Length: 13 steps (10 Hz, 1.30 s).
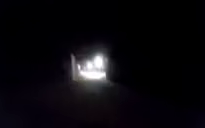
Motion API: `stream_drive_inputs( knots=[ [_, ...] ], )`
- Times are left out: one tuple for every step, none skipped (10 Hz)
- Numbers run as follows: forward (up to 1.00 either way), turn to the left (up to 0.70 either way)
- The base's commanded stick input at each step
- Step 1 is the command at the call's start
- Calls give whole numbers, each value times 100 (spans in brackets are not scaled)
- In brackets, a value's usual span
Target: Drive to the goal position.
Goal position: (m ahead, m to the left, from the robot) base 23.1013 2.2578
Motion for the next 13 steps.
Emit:
stream_drive_inputs(
  knots=[
    [70, 0],
    [70, 0],
    [70, 0],
    [70, 0],
    [70, 0],
    [70, 0],
    [62, 0],
    [37, 0],
    [70, 0],
    [70, 0],
    [70, 0],
    [70, 27],
    [70, 35]
  ],
)
